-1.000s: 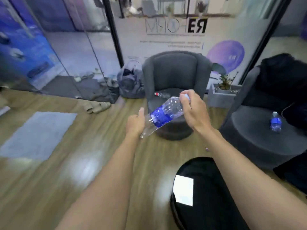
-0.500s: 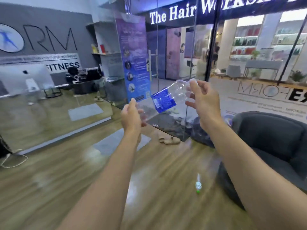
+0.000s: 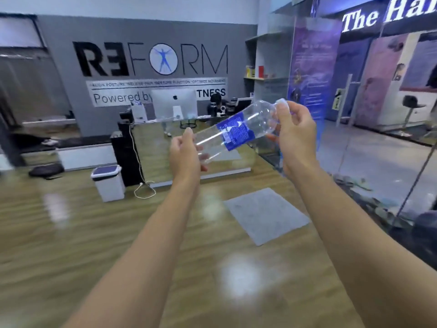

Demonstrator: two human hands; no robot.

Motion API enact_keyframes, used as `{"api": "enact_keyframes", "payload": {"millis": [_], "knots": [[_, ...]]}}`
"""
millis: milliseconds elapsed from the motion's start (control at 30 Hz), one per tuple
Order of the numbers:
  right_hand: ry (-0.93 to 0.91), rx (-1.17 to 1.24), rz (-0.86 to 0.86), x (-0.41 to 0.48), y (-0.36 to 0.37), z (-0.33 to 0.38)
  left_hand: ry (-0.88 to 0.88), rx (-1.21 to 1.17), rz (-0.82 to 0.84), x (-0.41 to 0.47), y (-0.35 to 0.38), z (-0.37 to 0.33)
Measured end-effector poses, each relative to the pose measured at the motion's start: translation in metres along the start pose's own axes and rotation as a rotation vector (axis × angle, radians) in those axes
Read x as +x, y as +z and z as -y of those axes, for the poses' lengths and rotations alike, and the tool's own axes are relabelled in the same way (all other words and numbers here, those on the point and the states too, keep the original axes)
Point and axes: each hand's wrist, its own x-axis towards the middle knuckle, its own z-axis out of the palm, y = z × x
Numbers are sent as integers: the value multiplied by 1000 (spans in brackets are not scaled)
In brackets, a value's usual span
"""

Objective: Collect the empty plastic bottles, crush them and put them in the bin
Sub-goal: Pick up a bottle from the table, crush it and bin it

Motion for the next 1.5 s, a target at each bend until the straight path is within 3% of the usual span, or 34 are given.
{"api": "enact_keyframes", "payload": {"millis": [267,467,767,1000,1200,1500], "knots": [[139,123,232,38,178,-84,4,60,-234,136,-97,5],[347,239,404,32,321,-148,21,122,-406,223,-197,6],[497,299,511,22,527,-212,-1,183,-482,382,-340,8],[483,275,528,40,675,-275,-37,293,-547,517,-419,26],[568,319,545,80,806,-352,-130,338,-497,653,-472,43],[622,383,611,128,1007,-445,-129,427,-541,844,-564,48]]}}
